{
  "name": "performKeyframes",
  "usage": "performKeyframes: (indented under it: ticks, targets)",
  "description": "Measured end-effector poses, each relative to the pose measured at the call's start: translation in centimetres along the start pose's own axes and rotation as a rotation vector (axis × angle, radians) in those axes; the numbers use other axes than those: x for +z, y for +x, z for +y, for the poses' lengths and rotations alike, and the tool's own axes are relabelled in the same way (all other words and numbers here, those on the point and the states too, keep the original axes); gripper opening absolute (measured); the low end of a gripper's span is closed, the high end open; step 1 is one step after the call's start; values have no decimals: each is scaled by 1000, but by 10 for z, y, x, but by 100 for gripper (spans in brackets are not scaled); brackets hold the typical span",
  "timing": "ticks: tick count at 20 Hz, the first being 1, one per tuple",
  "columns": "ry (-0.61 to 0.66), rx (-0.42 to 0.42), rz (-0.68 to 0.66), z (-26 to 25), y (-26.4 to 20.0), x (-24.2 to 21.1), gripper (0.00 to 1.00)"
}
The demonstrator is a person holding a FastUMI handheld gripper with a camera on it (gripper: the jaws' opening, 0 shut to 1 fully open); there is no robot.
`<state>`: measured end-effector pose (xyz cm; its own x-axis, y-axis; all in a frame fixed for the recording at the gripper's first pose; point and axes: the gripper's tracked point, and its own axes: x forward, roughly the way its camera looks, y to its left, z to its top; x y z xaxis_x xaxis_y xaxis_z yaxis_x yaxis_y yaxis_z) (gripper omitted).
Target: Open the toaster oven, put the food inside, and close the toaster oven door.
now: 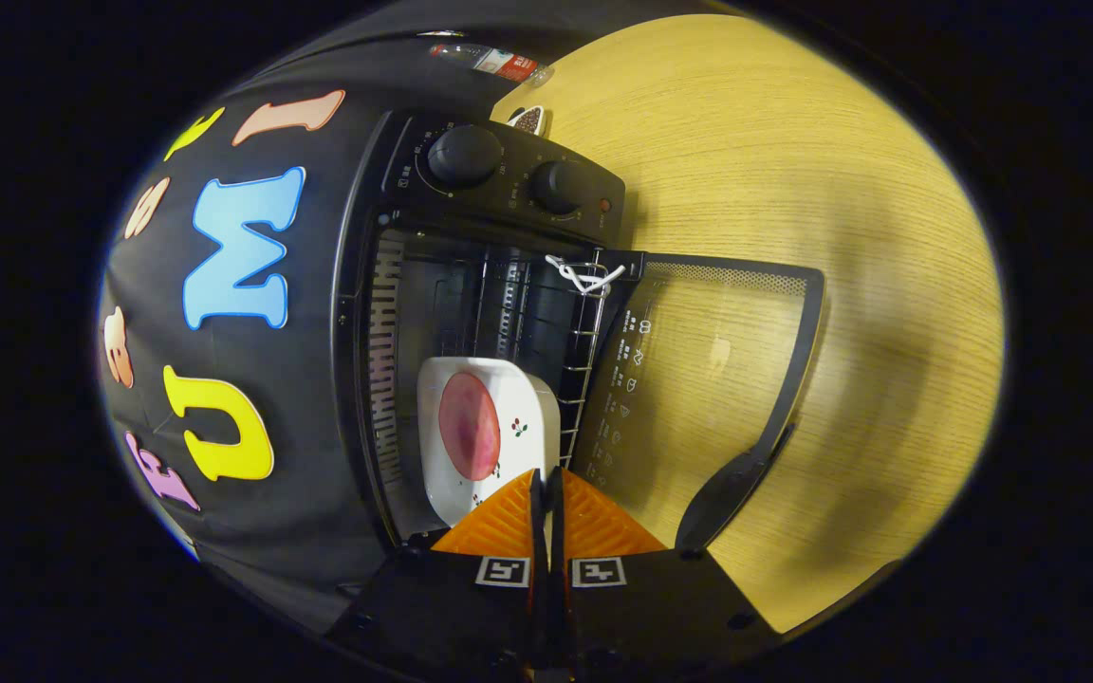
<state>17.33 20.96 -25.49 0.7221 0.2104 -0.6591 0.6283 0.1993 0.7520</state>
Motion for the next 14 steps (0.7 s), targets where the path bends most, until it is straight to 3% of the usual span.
performKeyframes:
  ticks: [14]
  targets:
    - [64, -10, -123, 12, 44, 24, 2]
